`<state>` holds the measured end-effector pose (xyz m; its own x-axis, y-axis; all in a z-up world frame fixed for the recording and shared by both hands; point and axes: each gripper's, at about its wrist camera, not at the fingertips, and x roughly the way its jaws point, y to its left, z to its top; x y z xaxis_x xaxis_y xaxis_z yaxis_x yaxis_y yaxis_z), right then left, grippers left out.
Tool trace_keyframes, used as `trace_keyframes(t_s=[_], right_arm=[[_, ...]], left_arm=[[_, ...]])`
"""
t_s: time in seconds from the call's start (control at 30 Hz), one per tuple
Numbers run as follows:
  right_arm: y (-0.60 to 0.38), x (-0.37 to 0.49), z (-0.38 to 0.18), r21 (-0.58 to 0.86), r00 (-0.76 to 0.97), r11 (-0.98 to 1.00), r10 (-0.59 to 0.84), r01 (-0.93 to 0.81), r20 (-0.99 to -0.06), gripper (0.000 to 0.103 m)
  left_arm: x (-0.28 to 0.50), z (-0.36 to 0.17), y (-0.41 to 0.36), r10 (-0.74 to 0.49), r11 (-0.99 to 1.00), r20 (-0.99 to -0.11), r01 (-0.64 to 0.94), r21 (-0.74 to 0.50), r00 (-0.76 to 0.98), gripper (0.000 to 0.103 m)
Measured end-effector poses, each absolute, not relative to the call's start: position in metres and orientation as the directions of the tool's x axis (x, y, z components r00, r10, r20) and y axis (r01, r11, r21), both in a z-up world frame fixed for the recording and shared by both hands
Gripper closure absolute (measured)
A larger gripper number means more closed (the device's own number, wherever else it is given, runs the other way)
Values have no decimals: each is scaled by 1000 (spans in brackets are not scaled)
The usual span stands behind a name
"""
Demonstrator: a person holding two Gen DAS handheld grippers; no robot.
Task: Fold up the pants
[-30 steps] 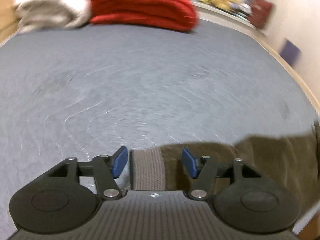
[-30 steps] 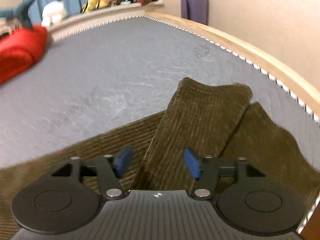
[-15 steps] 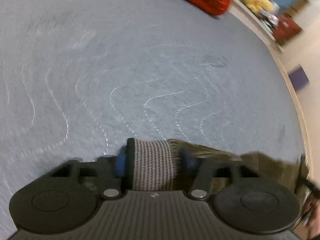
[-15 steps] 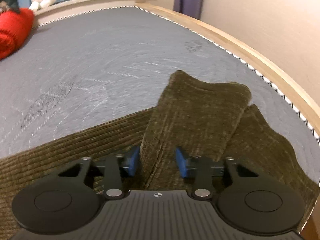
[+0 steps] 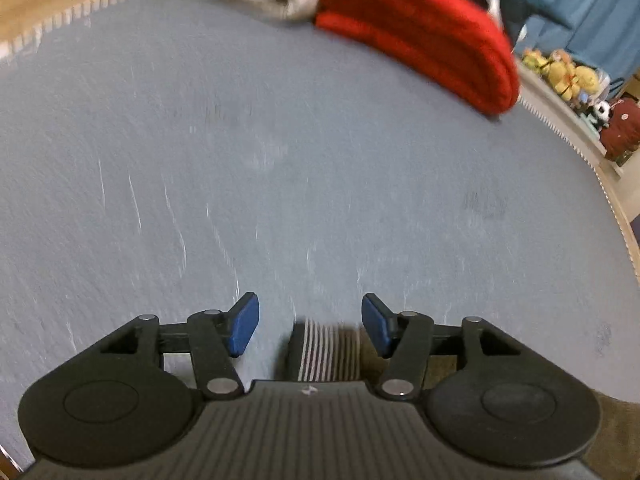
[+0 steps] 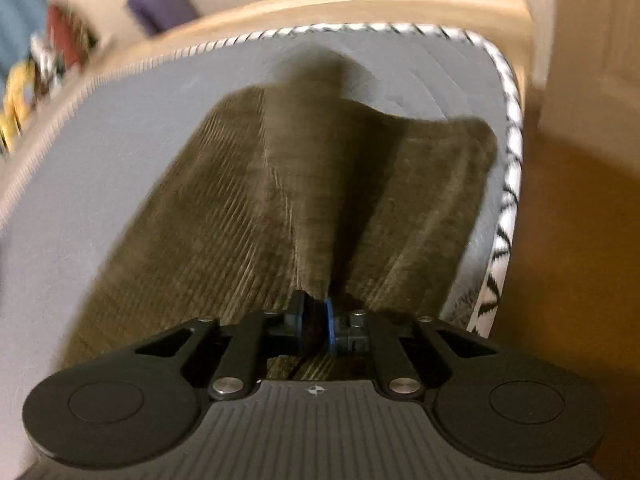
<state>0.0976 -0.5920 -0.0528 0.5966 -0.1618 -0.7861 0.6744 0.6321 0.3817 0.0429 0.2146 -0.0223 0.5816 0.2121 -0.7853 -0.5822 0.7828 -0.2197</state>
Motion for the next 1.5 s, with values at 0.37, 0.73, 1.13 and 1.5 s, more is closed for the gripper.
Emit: trace_keyframes(t_s=[0.37,0.73,1.13,1.5], right_arm=[[-670,107,-67,583,732,532,-108,614,-672,49],[-663,122,-65,469,708,625,-198,624,-678,87],[-669,107,-47,494,755,668,-158,557,-637,93],[-674,65,-18,460,689,587,-251,667,-680,94]], left_arm=[[44,-6,88,-190,982,-652,129,-141,734,40],[18,-89,-41,-495,718,-757,692,-79,427,56],[41,-116,-71,-426,639,-815,768,37,393,96],[19,-80,-49,-535,497,-797,867,-28,281,96]])
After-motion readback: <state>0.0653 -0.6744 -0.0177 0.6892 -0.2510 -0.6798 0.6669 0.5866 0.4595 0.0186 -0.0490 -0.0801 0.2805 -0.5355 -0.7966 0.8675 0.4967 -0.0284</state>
